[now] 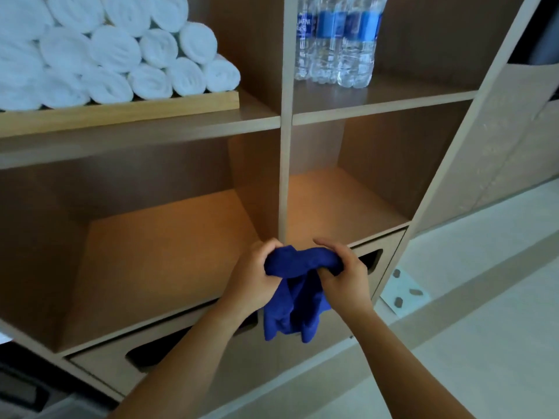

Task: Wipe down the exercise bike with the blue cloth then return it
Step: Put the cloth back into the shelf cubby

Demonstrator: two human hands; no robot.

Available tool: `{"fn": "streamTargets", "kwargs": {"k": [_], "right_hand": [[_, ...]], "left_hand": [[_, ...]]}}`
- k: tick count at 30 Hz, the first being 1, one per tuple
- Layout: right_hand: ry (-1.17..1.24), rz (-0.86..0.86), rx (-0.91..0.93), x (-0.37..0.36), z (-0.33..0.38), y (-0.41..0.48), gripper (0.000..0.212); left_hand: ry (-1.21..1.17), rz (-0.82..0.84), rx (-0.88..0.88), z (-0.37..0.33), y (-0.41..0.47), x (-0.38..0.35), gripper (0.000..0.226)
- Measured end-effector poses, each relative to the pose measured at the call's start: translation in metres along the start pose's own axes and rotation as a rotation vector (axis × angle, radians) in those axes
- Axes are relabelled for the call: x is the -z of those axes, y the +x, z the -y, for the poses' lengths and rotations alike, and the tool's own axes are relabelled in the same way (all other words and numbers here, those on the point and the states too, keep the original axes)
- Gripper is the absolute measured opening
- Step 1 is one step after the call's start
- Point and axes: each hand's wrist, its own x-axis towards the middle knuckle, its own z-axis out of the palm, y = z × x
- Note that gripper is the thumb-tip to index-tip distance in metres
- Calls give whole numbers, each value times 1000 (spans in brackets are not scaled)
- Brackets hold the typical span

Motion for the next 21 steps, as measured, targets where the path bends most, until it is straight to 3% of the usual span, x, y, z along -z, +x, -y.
{"fn": "streamTargets", "kwargs": {"k": [5,10,14,18,21], "right_hand": [[-19,20,45,21,-31,56,60],[40,131,23,49,-63,117,65],[195,180,86,65,-71,182,56],[293,212,161,67,-74,234,57],[191,349,148,64,-101,248,46]], "left_hand": [[38,-26,50,3,47,-44,20],[-5,-149,187,-5,99,-83,16],[-33,-302,255,-23,158,-89,12],[-70,-485,237,-34,206,-84,29],[21,-417,304,-15,212,-97,41]]}}
